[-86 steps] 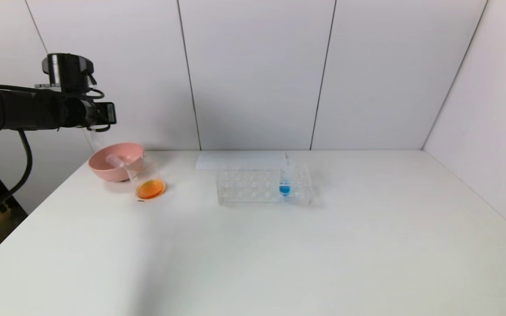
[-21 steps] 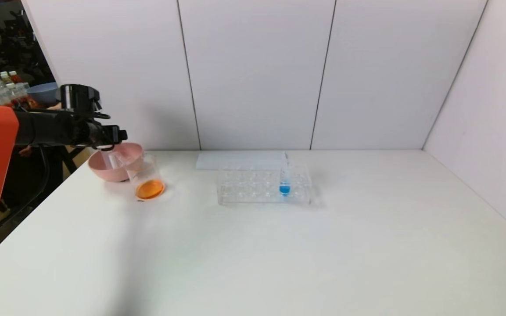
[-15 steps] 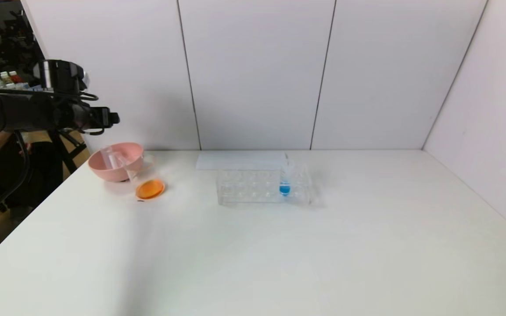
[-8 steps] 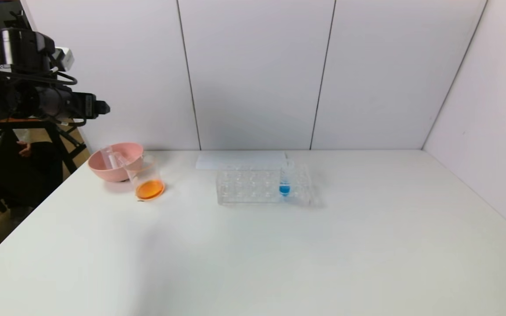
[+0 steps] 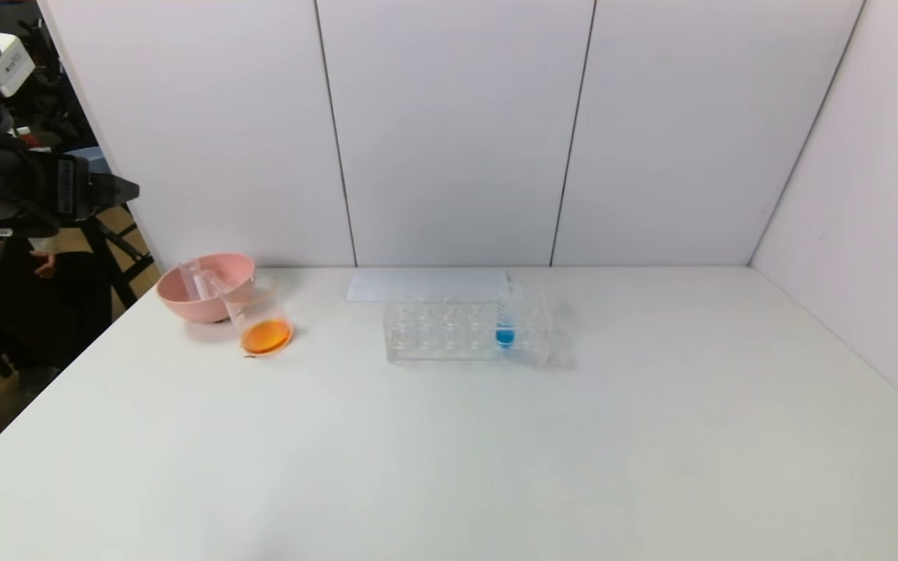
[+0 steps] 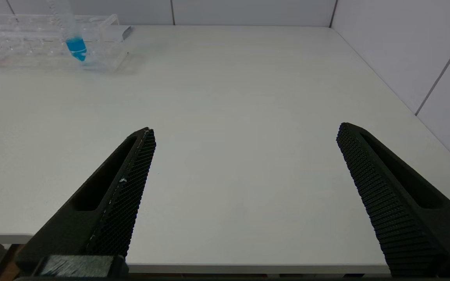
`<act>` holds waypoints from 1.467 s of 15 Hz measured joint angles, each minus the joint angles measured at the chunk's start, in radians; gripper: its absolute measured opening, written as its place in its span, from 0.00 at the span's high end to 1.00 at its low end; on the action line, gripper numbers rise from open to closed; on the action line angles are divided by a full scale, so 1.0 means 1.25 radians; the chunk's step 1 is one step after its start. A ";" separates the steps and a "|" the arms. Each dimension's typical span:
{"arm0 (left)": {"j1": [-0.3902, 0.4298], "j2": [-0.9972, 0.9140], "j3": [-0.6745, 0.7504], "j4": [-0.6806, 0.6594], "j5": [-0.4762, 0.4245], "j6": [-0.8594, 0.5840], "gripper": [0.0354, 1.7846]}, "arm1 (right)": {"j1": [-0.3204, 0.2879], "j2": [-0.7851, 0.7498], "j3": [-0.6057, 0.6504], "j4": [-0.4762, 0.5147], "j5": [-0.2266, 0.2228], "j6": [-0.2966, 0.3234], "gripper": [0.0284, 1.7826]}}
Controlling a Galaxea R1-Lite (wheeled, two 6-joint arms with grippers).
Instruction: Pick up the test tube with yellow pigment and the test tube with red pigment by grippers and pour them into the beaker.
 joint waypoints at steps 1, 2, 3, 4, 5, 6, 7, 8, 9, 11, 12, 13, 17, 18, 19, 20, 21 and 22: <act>-0.019 -0.038 0.012 0.032 -0.008 0.013 0.01 | 0.000 0.000 0.000 0.000 0.000 0.000 0.05; -0.038 -0.071 0.017 0.069 -0.030 0.025 0.01 | 0.000 0.000 0.000 0.000 0.000 0.000 0.05; -0.053 -0.103 0.019 0.106 -0.063 0.033 0.01 | 0.000 0.000 0.000 0.000 0.000 0.000 0.05; -0.064 -0.137 0.023 0.139 -0.104 0.037 0.01 | 0.000 0.000 0.000 0.000 0.000 0.000 0.05; -0.070 -0.172 0.030 0.164 -0.142 0.038 0.01 | 0.000 0.000 0.000 0.000 0.000 0.000 0.05; -0.074 -0.209 0.038 0.182 -0.174 0.040 0.01 | 0.000 0.000 0.000 0.000 0.000 0.000 0.05; -0.076 -0.251 0.047 0.201 -0.197 0.040 0.01 | 0.000 0.000 0.000 0.000 0.000 0.000 0.05; -0.077 -0.292 0.060 0.216 -0.210 0.040 0.01 | 0.000 0.000 0.000 0.000 0.000 0.000 0.05; -0.077 -0.336 0.074 0.230 -0.217 0.039 0.01 | 0.000 0.000 0.000 0.000 0.000 0.000 0.05; -0.077 -0.418 0.105 0.255 -0.237 0.036 0.01 | 0.000 0.000 0.000 0.000 0.000 0.000 0.05; -0.077 -0.459 0.120 0.270 -0.252 0.034 0.01 | 0.000 0.000 0.000 0.000 0.000 0.000 0.05; -0.076 -0.499 0.136 0.283 -0.266 0.033 0.01 | 0.000 0.000 0.000 0.000 0.000 0.000 0.05; -0.076 -0.662 0.200 0.296 -0.280 0.037 0.01 | 0.000 0.000 0.000 0.000 0.000 0.000 0.05; -0.076 -0.706 0.215 0.301 -0.280 0.038 0.01 | 0.000 0.000 0.000 0.000 0.000 0.000 0.05; -0.076 -0.755 0.230 0.309 -0.281 0.039 0.01 | 0.000 0.000 0.000 0.000 0.000 0.000 0.05; -0.076 -0.798 0.241 0.322 -0.282 0.039 0.01 | 0.000 0.000 0.000 0.000 0.000 0.000 0.05; -0.076 -0.837 0.249 0.336 -0.282 0.041 0.01 | 0.000 0.000 0.000 0.000 0.000 0.000 0.05; -0.075 -0.876 0.255 0.353 -0.282 0.044 0.01 | 0.000 0.000 0.000 0.000 0.000 0.000 0.05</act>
